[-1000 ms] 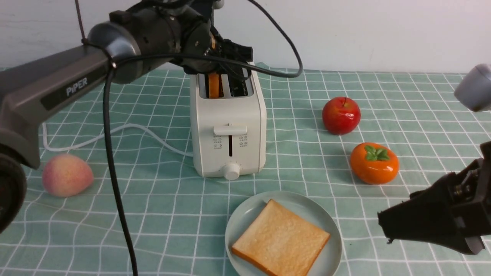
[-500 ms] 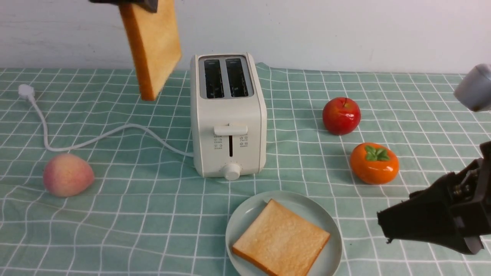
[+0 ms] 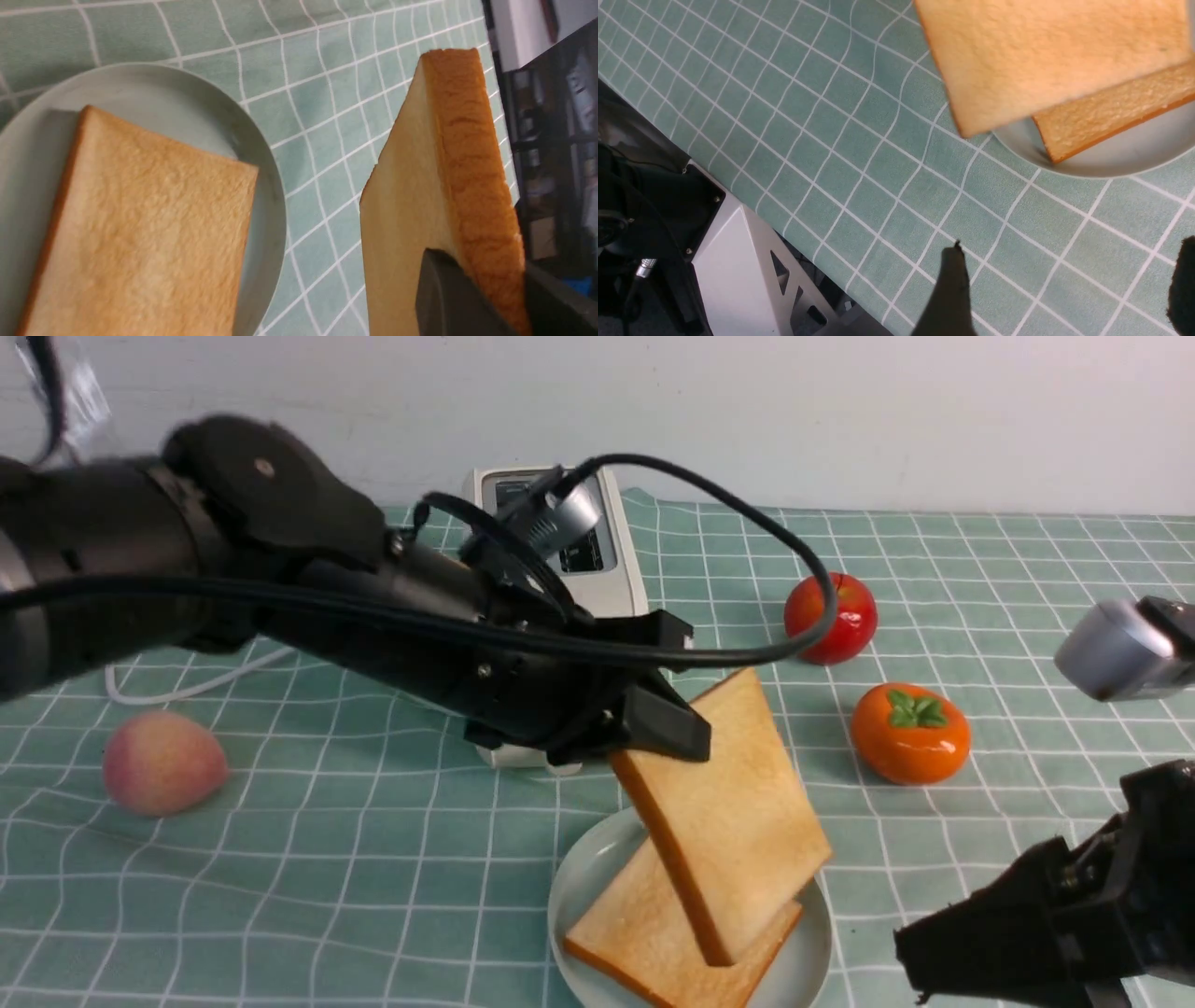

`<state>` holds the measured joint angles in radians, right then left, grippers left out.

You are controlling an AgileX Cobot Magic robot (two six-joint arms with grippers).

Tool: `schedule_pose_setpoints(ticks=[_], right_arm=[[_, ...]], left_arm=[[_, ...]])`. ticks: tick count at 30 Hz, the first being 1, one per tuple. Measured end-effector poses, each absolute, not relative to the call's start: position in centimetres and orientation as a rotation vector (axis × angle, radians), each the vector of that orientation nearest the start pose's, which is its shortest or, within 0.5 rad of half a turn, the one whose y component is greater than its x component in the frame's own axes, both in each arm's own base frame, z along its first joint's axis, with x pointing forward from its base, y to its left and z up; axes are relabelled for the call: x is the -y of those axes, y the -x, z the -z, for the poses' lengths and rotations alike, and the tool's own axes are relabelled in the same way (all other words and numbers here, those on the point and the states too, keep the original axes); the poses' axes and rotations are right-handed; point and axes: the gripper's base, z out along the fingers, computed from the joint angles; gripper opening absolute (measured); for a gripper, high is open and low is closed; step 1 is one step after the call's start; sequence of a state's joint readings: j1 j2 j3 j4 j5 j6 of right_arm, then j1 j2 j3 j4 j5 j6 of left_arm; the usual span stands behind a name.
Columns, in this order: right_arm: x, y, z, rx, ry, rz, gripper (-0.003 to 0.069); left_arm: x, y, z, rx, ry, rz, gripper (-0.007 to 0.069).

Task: Take toasted bread from bread machine on blue coffee table place on plate.
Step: 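Place the slice of bread on the plate with the left gripper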

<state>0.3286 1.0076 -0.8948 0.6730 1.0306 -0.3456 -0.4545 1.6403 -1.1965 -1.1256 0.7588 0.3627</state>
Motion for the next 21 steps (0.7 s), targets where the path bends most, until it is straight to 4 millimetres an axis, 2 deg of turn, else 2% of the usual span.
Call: schedule_pose_setpoints(ticks=[2,3,6,9,11,13,14,15,17,18,19,21], right_arm=[[-10.4,-15.3,-33.6,-2.437,0.587,-0.861,0.0571],[-10.4,-15.3,-33.6,-2.437,0.587,-0.861,0.0571],[-10.4,-15.3,-33.6,-2.437,0.587,-0.861,0.0570],[-10.4,-15.3,-33.6,-2.438,0.587,-0.862,0.0570],[-10.4,-15.3,-33.6,-2.438,0.588,-0.863,0.0567],[-10.4,-15.3,-33.6,-2.435,0.598,-0.860,0.0552],[-10.4,-15.3,-33.6,-2.435,0.599,-0.860,0.0550],[-10.3,-15.3,-33.5,-2.432,0.611,-0.849,0.0519],[-10.3,-15.3,-33.5,-2.429,0.615,-0.836,0.0486],[-10.2,-15.5,-33.5,-2.428,0.617,-0.806,0.0434],[-10.1,-15.5,-33.4,-2.430,0.611,-0.790,0.0396],[-9.8,-15.8,-33.3,-2.443,0.567,-0.744,0.0269]], left_arm=[[20.9,-29.8,-27.4,-2.479,-0.140,1.314,0.0078],[21.4,-30.7,-25.9,-2.479,-0.088,1.340,0.0082],[21.6,-32.2,-22.8,-2.519,0.015,1.278,0.0145],[21.3,-33.0,-20.6,-2.568,0.076,1.156,0.0278],[20.9,-33.3,-19.7,-2.600,0.068,1.052,0.0403],[20.3,-33.4,-19.5,-2.623,0.026,0.963,0.0521],[20.2,-33.4,-19.6,-2.626,0.031,0.955,0.0533],[19.3,-33.3,-20.1,-2.645,-0.031,0.874,0.0617],[18.4,-33.3,-20.6,-2.663,-0.046,0.827,0.0643],[16.8,-33.2,-21.8,-2.676,-0.051,0.770,0.0655],[16.2,-33.0,-22.6,-2.685,-0.055,0.755,0.0655],[13.7,-32.3,-24.8,-2.722,-0.030,0.692,0.0640]])
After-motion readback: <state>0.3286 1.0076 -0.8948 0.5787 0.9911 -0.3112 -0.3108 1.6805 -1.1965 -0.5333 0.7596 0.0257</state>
